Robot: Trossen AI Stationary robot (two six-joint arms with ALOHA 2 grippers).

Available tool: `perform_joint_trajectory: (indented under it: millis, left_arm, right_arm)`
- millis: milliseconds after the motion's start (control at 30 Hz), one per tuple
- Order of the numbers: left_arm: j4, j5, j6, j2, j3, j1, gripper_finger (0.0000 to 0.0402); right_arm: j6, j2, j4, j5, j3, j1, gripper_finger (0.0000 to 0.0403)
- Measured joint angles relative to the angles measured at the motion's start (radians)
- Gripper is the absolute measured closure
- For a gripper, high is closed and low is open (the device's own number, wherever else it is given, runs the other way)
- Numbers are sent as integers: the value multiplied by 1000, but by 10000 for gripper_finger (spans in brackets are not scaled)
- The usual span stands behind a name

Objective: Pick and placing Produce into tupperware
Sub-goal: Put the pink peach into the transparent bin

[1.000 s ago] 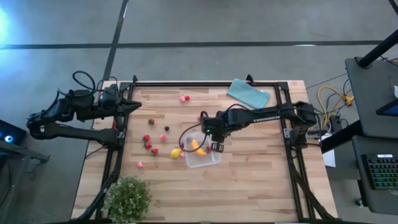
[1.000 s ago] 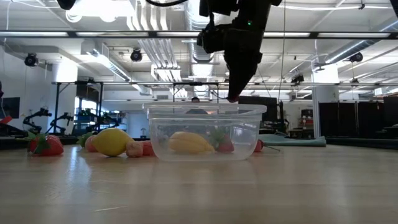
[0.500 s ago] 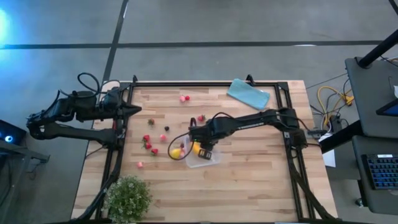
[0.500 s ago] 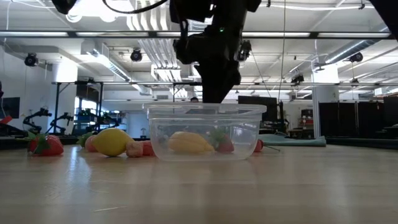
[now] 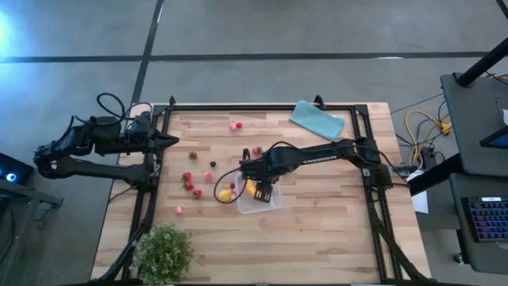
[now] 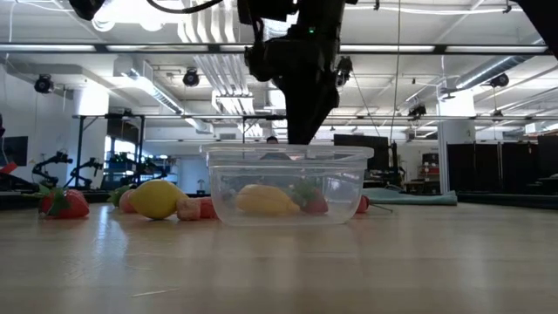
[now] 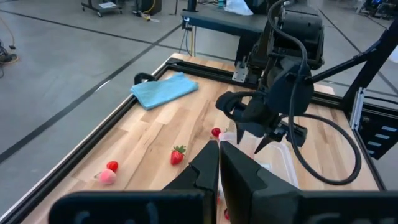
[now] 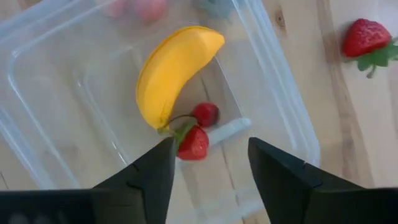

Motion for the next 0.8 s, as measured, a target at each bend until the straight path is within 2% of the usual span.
perform_joint_trajectory:
  millis: [200, 500, 800]
  left_arm:
    - [0, -1, 0, 1, 0, 0, 402]
    - [0, -2, 0, 3, 0, 0, 402]
    - [2, -5, -1, 7, 0, 0, 402]
  right_arm:
    - [-4, -78, -45, 45, -100, -30, 190]
    - [14, -240, -41, 49, -387, -128, 188]
    - [-55, -270, 85, 26, -514, -166, 188]
